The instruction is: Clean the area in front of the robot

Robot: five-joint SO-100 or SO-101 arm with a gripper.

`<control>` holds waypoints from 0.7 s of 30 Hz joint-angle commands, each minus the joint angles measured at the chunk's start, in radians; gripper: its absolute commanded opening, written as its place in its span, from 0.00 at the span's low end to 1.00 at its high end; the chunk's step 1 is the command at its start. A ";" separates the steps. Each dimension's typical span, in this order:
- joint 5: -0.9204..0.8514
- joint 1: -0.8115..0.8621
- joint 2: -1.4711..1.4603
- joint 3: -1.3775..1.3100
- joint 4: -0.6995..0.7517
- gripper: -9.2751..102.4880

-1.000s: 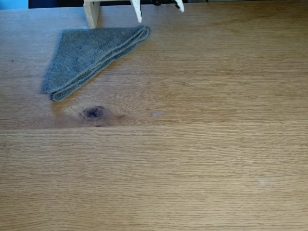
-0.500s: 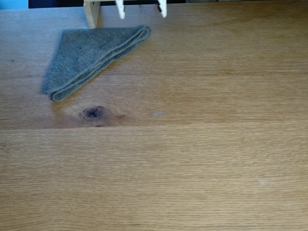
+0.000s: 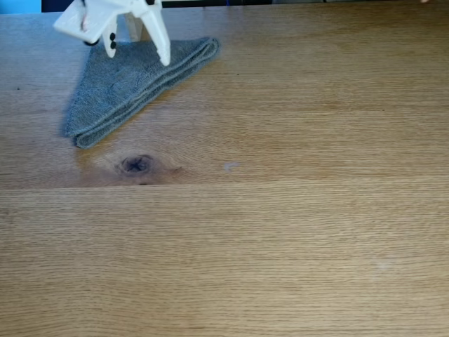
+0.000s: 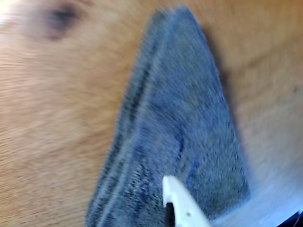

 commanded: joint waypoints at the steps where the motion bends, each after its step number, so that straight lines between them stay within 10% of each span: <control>1: 0.002 0.084 -0.041 -0.118 -0.015 0.42; 21: -0.137 0.195 -0.265 -0.120 -0.166 0.26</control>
